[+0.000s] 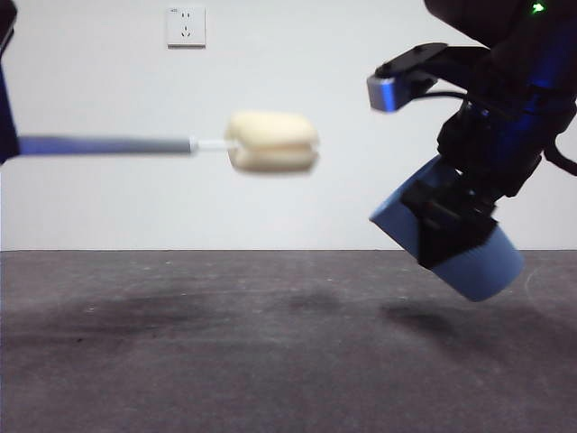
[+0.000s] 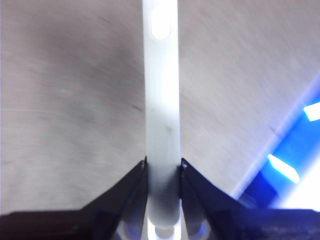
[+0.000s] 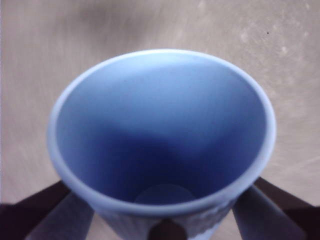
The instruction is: Pick up the cup brush,pick up the cup,insert the brush into the cup,clean the cup,put the cup brush back,put the cup back to the fixed position on the table
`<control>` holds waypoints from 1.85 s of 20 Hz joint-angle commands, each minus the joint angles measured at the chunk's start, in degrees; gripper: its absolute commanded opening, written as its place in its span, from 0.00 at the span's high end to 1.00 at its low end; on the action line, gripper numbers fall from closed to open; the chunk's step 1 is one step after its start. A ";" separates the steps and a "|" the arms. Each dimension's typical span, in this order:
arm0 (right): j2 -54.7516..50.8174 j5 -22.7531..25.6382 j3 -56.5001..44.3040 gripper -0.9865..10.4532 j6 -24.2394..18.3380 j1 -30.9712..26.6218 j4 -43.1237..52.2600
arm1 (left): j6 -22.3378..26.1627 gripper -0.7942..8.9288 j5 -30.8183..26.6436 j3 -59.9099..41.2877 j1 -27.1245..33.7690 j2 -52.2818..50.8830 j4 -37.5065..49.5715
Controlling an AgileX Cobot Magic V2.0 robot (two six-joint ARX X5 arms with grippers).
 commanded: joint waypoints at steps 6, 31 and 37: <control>0.24 12.57 0.50 0.93 -23.04 4.57 -3.87 | 2.80 0.93 5.66 -0.24 -4.70 2.21 -1.64; 0.81 14.10 0.50 0.93 -26.25 21.44 -3.48 | -12.04 0.93 10.08 -0.26 -16.00 10.95 13.59; 0.81 17.40 0.50 0.92 -24.63 20.37 -5.29 | -12.31 0.93 5.18 -0.24 -15.76 9.99 5.35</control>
